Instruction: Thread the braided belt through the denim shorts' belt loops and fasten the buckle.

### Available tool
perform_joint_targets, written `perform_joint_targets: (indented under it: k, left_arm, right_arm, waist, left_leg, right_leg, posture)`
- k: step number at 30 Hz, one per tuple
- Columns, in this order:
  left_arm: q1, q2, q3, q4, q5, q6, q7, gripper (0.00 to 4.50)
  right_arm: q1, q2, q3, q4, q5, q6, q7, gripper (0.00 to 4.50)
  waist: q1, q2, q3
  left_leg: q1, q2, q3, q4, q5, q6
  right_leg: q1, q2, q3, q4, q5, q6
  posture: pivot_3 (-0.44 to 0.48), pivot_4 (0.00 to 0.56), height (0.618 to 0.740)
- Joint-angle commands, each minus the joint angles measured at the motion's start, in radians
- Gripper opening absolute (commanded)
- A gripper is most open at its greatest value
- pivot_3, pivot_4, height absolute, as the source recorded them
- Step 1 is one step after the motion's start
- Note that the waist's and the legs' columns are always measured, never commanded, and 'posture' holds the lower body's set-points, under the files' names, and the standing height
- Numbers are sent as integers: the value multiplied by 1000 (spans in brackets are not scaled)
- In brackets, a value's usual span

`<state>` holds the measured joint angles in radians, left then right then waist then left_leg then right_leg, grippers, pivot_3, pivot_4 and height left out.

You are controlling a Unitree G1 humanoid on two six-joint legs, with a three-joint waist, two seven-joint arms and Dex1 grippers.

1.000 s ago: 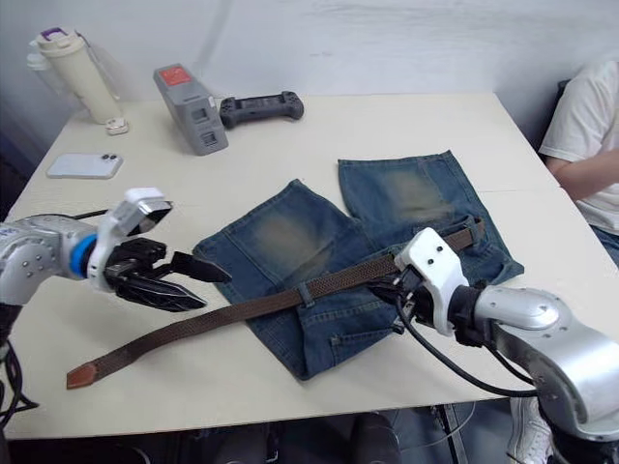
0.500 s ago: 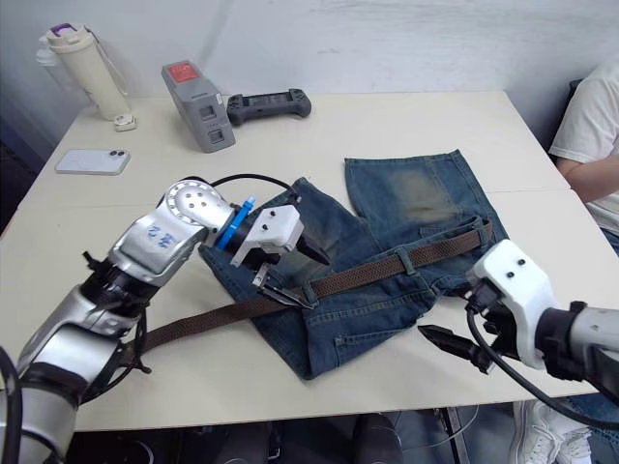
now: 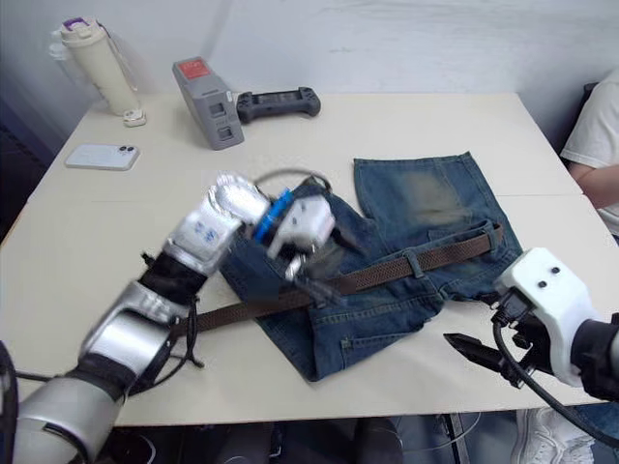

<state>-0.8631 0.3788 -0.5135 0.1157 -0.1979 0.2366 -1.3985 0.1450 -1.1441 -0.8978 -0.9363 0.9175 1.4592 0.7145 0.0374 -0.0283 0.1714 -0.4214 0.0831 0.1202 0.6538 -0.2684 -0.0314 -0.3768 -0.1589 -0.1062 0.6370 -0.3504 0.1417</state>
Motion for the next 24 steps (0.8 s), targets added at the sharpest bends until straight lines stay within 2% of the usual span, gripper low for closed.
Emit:
perform_joint_targets:
  k: [1, 7, 11, 16, 19, 22, 23, 24]
  left_arm:
    - [47, 38, 8, -170, 6, 73, 32, 4500]
    - [112, 94, -12, -231, 100, 63, 107, 4500]
    - [167, 93, -6, -303, 81, 160, 146, 4500]
    - [213, 93, -41, -330, 102, 201, 171, 4500]
    - [217, 120, -85, -298, 144, 180, 152, 3654]
    - [205, 138, -109, -238, 200, 104, 156, 2328]
    - [199, 146, -118, -212, 223, 62, 155, 1711]
    - [194, 149, -123, -187, 241, 33, 157, 1352]
  right_arm:
    - [60, -43, -45, 10, -112, -104, 45, 4445]
    - [100, -41, -54, 90, -154, -223, 160, 4445]
    - [100, -57, -52, 152, -157, -246, 220, 4445]
    - [116, -81, -21, 203, -204, -281, 260, 4445]
    - [112, -93, 6, 232, -227, -300, 268, 4500]
    - [106, -99, 26, 240, -246, -309, 269, 4500]
    - [98, -99, 35, 242, -252, -312, 264, 4500]
    - [91, -98, 41, 242, -254, -313, 262, 4500]
  waist:
    - [-3, 0, 0]
    - [-3, 0, 0]
    - [-3, 0, 0]
    - [-3, 0, 0]
    - [-3, 0, 0]
    - [-4, 0, 0]
    - [-4, 0, 0]
    - [-5, 0, 0]
  left_leg:
    - [0, 0, 0, 0, 0, 0]
    - [0, 0, -1, 6, -1, 1]
    - [0, 0, -1, 6, -1, 2]
    - [0, 0, -1, 7, -1, 2]
    - [0, 0, -1, 7, -1, 2]
    - [0, 0, -1, 7, -1, 2]
    - [0, 0, -1, 7, -1, 2]
    - [0, 0, -1, 7, -1, 2]
  right_leg:
    - [0, 0, 0, -1, 0, 0]
    - [2, -1, 1, -1, 1, 1]
    - [2, -1, 0, -1, 1, 1]
    - [2, -1, 1, 0, 1, 1]
    - [2, -1, 1, 0, 1, 1]
    - [2, -1, 1, 0, 1, 1]
    - [2, -1, 1, 0, 1, 1]
    - [2, -1, 1, 0, 1, 1]
  posture:
    - [0, 150, 740]
    - [0, 150, 740]
    - [0, 150, 740]
    - [0, 150, 740]
    - [0, 150, 740]
    - [0, 150, 740]
    - [0, 150, 740]
    - [0, 150, 740]
